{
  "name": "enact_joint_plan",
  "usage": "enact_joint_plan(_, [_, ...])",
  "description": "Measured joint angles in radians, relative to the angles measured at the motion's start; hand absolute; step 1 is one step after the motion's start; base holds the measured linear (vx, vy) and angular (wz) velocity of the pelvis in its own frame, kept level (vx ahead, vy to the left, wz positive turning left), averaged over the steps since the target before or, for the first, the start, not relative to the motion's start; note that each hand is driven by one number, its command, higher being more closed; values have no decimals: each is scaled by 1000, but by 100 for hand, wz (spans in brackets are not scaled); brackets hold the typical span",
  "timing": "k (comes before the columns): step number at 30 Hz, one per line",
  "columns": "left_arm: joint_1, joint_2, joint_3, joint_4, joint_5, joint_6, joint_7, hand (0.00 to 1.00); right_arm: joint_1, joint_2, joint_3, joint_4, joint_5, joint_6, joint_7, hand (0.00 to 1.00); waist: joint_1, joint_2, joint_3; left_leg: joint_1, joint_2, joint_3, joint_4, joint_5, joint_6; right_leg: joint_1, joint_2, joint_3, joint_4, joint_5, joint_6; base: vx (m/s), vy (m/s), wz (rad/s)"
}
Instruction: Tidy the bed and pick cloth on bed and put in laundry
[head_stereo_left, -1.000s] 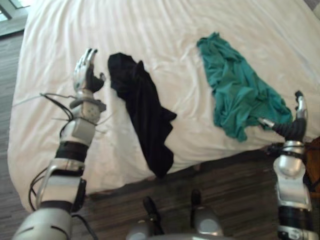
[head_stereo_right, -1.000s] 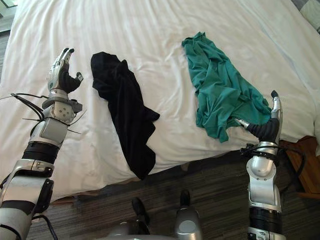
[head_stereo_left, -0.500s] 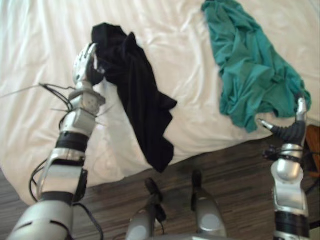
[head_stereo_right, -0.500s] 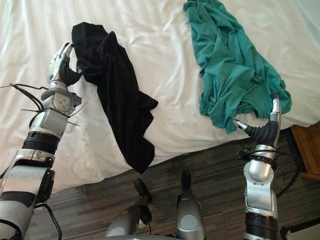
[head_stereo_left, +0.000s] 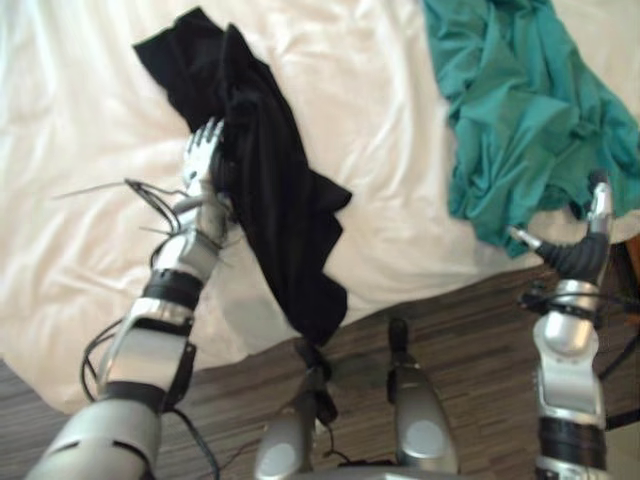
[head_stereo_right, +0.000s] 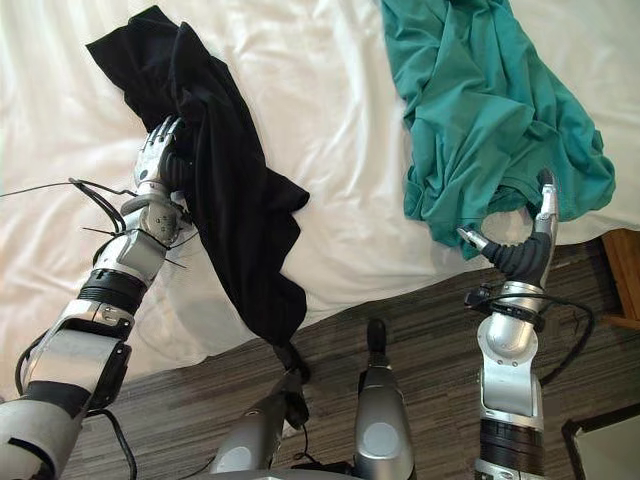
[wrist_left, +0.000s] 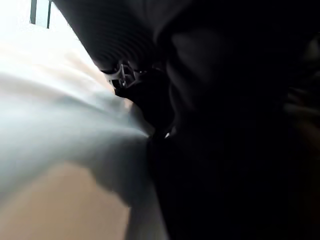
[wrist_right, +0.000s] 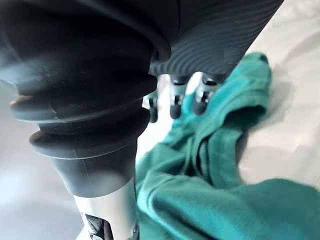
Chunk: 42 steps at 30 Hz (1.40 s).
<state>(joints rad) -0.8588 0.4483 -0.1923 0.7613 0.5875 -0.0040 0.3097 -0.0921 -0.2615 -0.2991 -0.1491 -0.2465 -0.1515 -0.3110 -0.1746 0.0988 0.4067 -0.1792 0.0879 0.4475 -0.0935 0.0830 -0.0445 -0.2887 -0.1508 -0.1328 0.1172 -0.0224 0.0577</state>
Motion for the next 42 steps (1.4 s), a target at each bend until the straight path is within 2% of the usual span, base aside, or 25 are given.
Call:
enact_joint_plan(7, [-69,-23,-58,24,2,5,67,0,-80,8,82,-1,0,-22,-19,0,2,-1,5,-40,-6,12,0,0,0,-30,-2,19,-41,51,16,2,22,-3])
enact_joint_plan(12, [-56,-59,-153,-71,-18,2,83,0,-95,16,134,0,0,-29,-39,0,2,-3,6,-46,-25,21,0,0,0,-29,-16,35,-75,92,33,-7,45,-6])
enact_joint_plan(17, [-11,-141,-196,-152,-68,-45,106,0,-94,17,141,9,-2,-30,-54,0,0,-9,10,-41,-37,22,0,0,0,-27,-26,55,-91,123,40,6,45,-9])
enact_joint_plan(21, [38,-180,-198,-175,-109,-66,111,0,-75,17,140,20,-2,-30,-58,0,-2,-10,10,-24,-36,22,0,0,0,-11,-27,57,-93,124,41,3,3,-1])
enact_joint_plan(28, [102,-197,-197,-234,-127,-81,107,0,-58,20,140,69,-9,-22,-57,0,-4,-12,9,-23,-35,19,0,0,0,-8,-26,59,-100,123,41,0,-4,-1])
enact_joint_plan(33, [152,-219,-168,-270,-185,-94,107,0,-41,44,138,104,-31,-12,-58,0,-6,-18,6,-22,-33,17,-1,6,8,-8,-23,61,-102,123,41,1,-6,-1])
enact_joint_plan(42, [288,-270,-83,-418,-225,-100,165,0,13,81,132,138,-34,3,-57,0,-12,-60,-21,-22,-32,10,-1,14,20,-6,-22,58,-102,126,45,4,-1,0])
